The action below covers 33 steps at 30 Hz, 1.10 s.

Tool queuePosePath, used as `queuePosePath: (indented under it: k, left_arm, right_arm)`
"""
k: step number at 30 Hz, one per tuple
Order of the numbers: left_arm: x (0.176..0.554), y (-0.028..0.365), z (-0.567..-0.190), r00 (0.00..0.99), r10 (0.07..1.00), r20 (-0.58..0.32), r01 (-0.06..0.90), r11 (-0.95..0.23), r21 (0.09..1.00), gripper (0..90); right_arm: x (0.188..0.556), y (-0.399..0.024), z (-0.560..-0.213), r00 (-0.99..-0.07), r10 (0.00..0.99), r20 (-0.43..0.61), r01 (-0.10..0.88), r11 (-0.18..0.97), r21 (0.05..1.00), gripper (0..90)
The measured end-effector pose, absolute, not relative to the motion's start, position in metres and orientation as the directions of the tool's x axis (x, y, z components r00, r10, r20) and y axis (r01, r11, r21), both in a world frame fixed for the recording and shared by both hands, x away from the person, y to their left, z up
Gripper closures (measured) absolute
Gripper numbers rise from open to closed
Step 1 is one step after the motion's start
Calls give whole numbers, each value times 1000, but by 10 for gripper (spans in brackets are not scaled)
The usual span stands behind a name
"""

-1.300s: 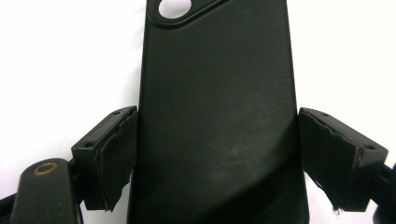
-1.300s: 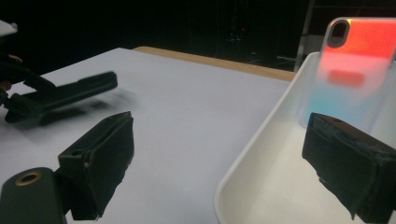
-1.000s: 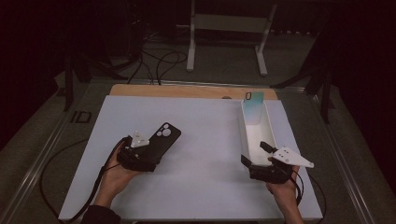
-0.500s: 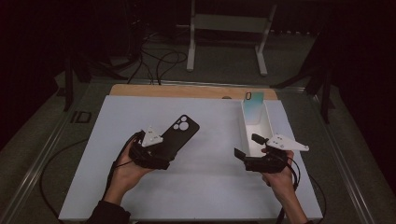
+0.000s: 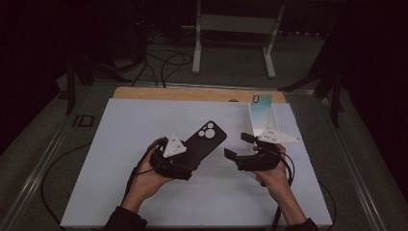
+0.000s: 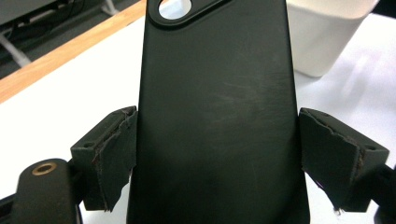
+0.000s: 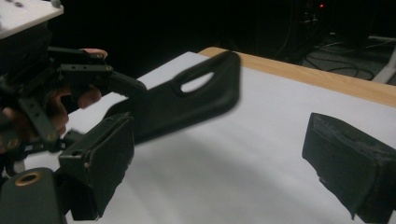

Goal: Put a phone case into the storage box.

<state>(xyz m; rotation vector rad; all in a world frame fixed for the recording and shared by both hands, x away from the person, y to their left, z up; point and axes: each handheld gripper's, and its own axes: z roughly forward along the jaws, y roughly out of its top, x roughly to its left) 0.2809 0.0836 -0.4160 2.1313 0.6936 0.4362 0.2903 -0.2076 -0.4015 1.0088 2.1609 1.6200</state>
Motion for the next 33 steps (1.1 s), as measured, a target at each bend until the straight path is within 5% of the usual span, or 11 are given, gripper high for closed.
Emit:
queuePosePath:
  k: [9,27,33]
  left_arm:
    - [273,70,-409,812,578,80,275,-500,821,156]
    - [269,56,-416,819,567,91,264,-512,818,151]
    - [268,55,-419,814,570,109,258,-524,812,150]
  right_arm:
    - [297,-189,-402,-734,631,253,426,135,895,174]
    - [297,-184,-405,-740,546,394,507,68,859,713]
    - [294,-180,-403,-748,526,405,513,70,855,771]
